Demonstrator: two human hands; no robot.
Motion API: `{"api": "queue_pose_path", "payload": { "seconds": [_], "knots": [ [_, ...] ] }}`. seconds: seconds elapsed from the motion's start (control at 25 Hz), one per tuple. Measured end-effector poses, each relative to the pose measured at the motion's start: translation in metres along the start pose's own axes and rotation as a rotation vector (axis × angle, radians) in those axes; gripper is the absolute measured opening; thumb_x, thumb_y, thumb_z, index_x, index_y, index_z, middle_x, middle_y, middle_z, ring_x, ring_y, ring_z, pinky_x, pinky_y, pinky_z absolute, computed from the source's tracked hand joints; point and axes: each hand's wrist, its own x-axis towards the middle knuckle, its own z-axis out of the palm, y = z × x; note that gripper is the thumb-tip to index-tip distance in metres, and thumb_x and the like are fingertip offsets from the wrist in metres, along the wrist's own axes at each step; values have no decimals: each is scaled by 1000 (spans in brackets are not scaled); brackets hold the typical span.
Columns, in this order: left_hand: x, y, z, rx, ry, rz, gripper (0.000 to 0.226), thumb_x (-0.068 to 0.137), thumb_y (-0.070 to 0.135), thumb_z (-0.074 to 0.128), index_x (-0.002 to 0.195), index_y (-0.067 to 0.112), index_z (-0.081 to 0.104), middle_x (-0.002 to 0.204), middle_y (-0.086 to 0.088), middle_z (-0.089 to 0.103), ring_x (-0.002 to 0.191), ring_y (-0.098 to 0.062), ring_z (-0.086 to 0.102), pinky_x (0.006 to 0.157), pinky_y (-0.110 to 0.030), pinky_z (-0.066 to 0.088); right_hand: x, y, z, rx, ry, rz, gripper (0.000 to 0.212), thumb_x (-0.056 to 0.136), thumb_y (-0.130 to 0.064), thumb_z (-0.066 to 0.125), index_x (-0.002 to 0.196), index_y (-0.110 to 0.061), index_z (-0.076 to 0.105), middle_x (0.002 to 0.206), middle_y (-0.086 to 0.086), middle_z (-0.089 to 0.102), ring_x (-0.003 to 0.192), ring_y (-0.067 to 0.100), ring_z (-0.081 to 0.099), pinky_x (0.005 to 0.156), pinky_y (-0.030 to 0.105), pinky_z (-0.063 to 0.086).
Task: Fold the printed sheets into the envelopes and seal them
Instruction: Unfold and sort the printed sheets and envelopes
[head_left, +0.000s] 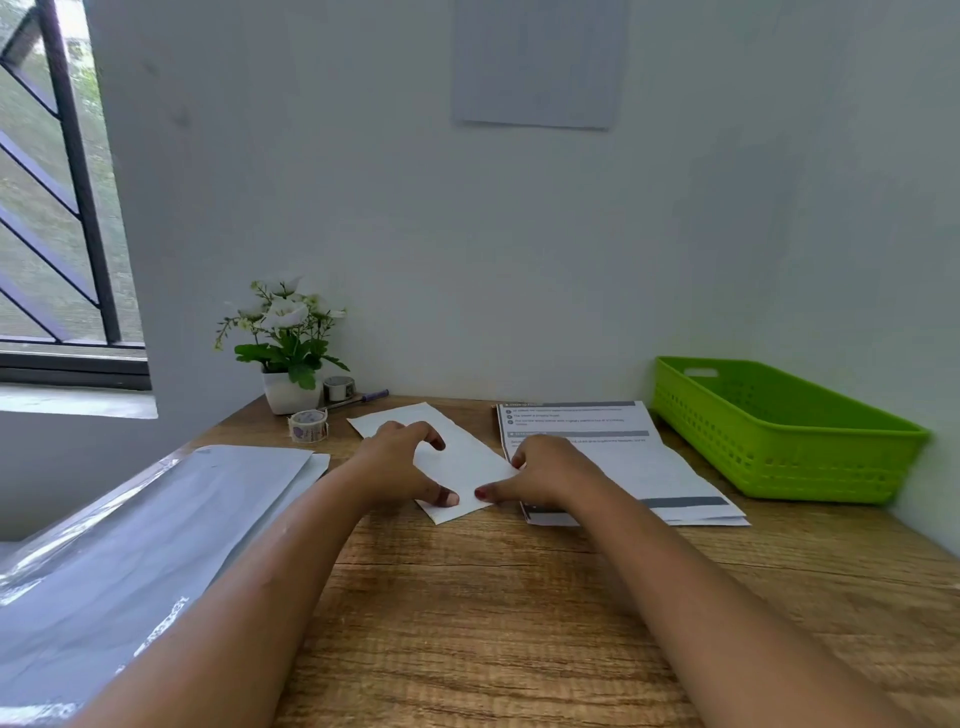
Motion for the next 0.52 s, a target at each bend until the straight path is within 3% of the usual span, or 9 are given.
{"api": "queue_pose_path", "payload": {
  "seconds": [0.08, 0.24, 0.4, 0.52],
  "knots": [
    [0, 1, 2, -50, 7, 6, 68, 70, 38, 80, 128, 32, 45, 147, -4, 31, 132, -25, 33, 107, -39, 31, 3, -1, 3, 50, -22, 24, 72, 64, -62, 74, 115, -13, 59, 103, 1, 62, 98, 19, 60, 83, 33, 51],
    [1, 3, 4, -57, 57, 67, 68, 70, 31, 81, 128, 31, 47, 146, -2, 34, 131, -23, 34, 105, -36, 32, 0, 0, -2, 171, -48, 73, 75, 67, -50, 79, 124, -10, 51, 122, 4, 58, 111, 22, 55, 87, 33, 47],
    [5, 1, 10, -1, 111, 113, 57, 75, 32, 77, 125, 32, 49, 141, 0, 39, 129, -21, 35, 106, -34, 30, -5, -3, -6, 356, -43, 15, 50, 75, -24, 79, 117, -9, 56, 117, 8, 61, 103, 22, 58, 83, 32, 50],
    [5, 6, 14, -34, 218, 215, 50, 84, 45, 63, 128, 29, 47, 137, 0, 44, 126, -20, 38, 104, -35, 32, -11, -13, -5, 582, 21, -96, 33, 81, -19, 69, 112, -14, 57, 107, 5, 62, 96, 22, 60, 72, 29, 50]
  ]
}}
